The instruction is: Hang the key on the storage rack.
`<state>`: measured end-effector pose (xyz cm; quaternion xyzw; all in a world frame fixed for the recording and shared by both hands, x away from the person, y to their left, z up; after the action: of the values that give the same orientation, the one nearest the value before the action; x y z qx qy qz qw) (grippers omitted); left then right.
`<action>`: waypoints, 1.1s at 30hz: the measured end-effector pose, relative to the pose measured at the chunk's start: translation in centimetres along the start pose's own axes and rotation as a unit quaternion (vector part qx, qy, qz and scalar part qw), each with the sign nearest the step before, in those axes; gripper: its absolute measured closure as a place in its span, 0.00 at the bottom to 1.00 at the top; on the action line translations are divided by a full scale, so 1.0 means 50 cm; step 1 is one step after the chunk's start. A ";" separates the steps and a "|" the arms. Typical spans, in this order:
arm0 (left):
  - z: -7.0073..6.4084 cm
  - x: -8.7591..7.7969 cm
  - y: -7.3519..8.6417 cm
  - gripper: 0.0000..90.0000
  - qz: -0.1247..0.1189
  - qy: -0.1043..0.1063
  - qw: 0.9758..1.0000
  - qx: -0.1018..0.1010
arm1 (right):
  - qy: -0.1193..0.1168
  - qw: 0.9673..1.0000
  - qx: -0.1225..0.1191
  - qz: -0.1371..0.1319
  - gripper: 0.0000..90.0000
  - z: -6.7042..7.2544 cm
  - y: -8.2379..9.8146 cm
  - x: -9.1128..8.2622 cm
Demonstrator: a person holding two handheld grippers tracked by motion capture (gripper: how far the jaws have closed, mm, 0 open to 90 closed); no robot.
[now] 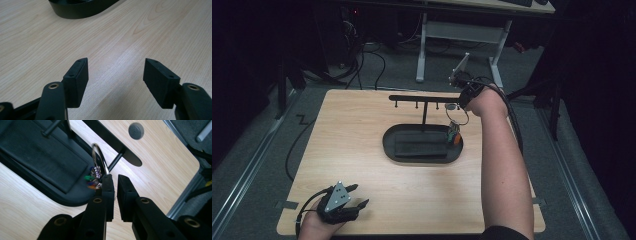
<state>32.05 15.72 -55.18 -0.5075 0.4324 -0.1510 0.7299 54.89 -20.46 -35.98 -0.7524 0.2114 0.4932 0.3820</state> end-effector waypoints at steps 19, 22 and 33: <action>-0.009 0.005 -0.010 0.41 -0.003 0.002 1.000 0.014 | -0.002 0.995 0.053 -0.084 0.41 0.068 0.088 -0.021; -0.008 0.006 -0.012 0.41 -0.004 0.004 1.000 0.012 | -0.011 0.991 0.071 -0.111 0.39 0.077 0.117 -0.016; -0.015 0.018 -0.007 0.40 0.006 0.007 1.000 0.013 | -0.010 0.979 0.094 -0.180 0.32 0.104 0.235 0.026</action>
<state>32.06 14.53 -55.38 -0.4941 0.4383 -0.1560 0.7344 44.25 -23.56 -42.59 -0.7342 0.1145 0.4017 0.5353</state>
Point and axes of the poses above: each handheld gripper's, and its own axes: x roughly forward along the jaws, y roughly out of its underside, z roughly to its left, the point moved 6 cm from there along x, roughly forward along the jaws, and after that the axes turned 8 degrees about -z, right-handed, at the moved point
